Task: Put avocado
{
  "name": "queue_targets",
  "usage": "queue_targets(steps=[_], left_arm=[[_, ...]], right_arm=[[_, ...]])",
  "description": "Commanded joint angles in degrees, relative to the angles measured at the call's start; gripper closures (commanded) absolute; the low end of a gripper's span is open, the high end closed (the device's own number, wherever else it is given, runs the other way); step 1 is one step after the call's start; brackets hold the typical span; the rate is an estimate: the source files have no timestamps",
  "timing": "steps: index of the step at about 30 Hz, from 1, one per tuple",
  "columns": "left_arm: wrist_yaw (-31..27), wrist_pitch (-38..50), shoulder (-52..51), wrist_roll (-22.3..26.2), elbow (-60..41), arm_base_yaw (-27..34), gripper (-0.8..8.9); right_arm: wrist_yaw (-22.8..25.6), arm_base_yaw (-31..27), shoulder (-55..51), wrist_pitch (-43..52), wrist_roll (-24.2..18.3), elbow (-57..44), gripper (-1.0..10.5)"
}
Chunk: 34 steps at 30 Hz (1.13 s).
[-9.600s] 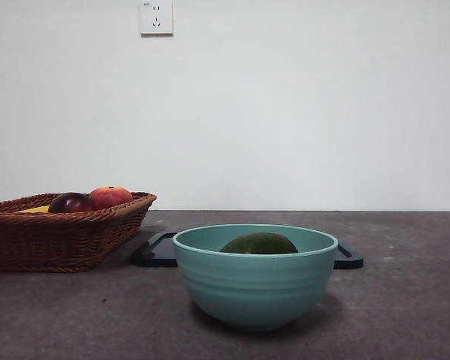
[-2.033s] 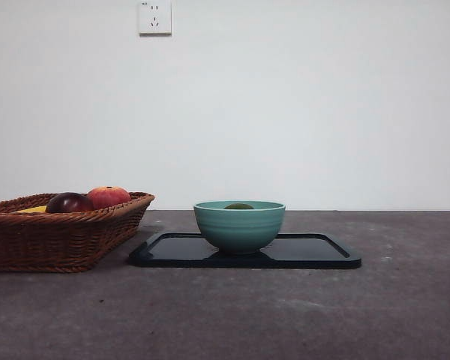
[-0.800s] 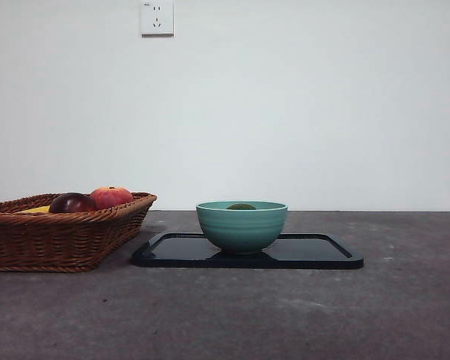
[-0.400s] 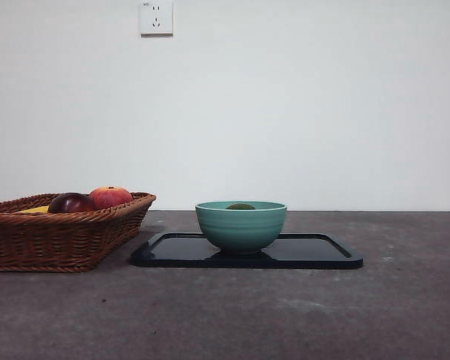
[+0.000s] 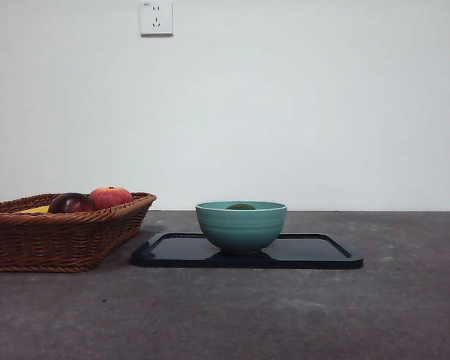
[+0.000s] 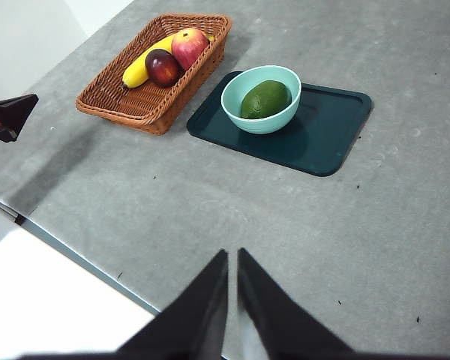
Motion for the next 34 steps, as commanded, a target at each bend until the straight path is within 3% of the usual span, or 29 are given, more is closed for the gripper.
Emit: queue_targets(steps=[1, 18, 19, 22, 23, 25, 29, 34], left_arm=[[-0.11, -0.39, -0.11, -0.52, -1.25, 0.09, 7.94], [-0.11, -0.39, -0.11, -0.52, -1.25, 0.09, 7.95], [-0.11, -0.39, -0.11, -0.52, -1.25, 0.09, 7.95], [-0.11, -0.39, -0.11, -0.52, -1.25, 0.09, 7.95], [-0.11, -0.39, -0.11, -0.55, -1.25, 0.09, 7.94], [-0.11, -0.42, -0.11, -0.52, -1.25, 0.09, 7.95], [-0.11, -0.39, -0.11, -0.52, -1.25, 0.09, 7.94], [-0.11, -0.37, -0.11, -0.52, -1.25, 0.09, 7.94]], right_arm=[[0.04, 0.35, 0.15, 0.61, 0.37, 0.52, 9.3], [0.15, 0.35, 0.15, 0.55, 0.35, 0.52, 9.3], [0.52, 0.37, 0.15, 0.68, -1.79, 0.46, 9.3], [7.37, -0.96, -0.39, 2.91, -16.87, -1.31, 9.3], [9.86, -2.84, -1.51, 6.56, -21.31, -3.63, 9.3], [10.47, -7.63, -4.00, 17.18, -26.71, -10.51, 9.3], [10.49, -16.81, -10.08, 41.53, -26.67, -28.06, 9.3], [10.78, -21.97, -13.38, 63.23, -22.45, -45.66, 9.3]])
